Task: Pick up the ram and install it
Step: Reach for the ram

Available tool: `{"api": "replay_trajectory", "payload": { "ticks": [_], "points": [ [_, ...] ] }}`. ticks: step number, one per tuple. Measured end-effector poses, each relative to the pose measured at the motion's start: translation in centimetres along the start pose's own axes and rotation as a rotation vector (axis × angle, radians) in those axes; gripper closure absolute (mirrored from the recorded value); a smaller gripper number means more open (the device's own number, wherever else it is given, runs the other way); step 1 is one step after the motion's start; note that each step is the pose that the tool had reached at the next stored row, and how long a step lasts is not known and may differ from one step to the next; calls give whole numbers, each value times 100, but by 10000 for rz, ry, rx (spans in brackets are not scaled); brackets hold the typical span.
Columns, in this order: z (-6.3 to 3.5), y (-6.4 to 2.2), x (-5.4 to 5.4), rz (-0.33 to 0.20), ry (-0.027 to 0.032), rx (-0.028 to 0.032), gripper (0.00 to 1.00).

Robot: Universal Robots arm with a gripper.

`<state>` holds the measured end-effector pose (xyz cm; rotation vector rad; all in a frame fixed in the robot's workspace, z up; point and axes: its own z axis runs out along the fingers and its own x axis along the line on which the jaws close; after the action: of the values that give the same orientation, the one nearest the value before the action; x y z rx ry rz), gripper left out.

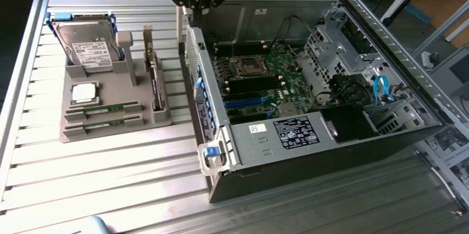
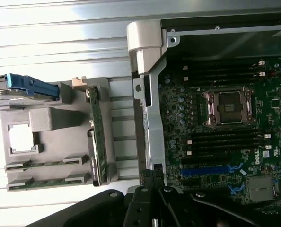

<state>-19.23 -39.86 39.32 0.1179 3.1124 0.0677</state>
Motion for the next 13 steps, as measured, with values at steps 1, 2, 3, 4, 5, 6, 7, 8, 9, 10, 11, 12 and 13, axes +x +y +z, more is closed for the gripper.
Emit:
{"api": "replay_trajectory", "payload": {
  "ticks": [1, 2, 3, 4, 5, 6, 7, 8, 9, 10, 11, 12, 13],
  "points": [
    [-1, 0, 7, 0, 1, 1, 89],
    [-1, -1, 16, 0, 0, 0, 89],
    [-1, -1, 27, 0, 0, 1, 89],
    [-2, -2, 50, 0, 1, 1, 89],
    [-2, -3, 61, 0, 0, 1, 89],
    [-2, -4, 72, 0, 1, 1, 89],
    [-2, -5, 86, 0, 0, 1, 89],
    [-3, -6, 97, 0, 0, 1, 89],
    [-3, -6, 106, 1, 1, 1, 89],
    [-3, -7, 117, 1, 1, 1, 89],
    [-4, -8, 128, 0, 1, 1, 89],
    [-4, -9, 138, 0, 1, 1, 89],
    [-4, -9, 149, 0, 0, 1, 89]
  ]
}}
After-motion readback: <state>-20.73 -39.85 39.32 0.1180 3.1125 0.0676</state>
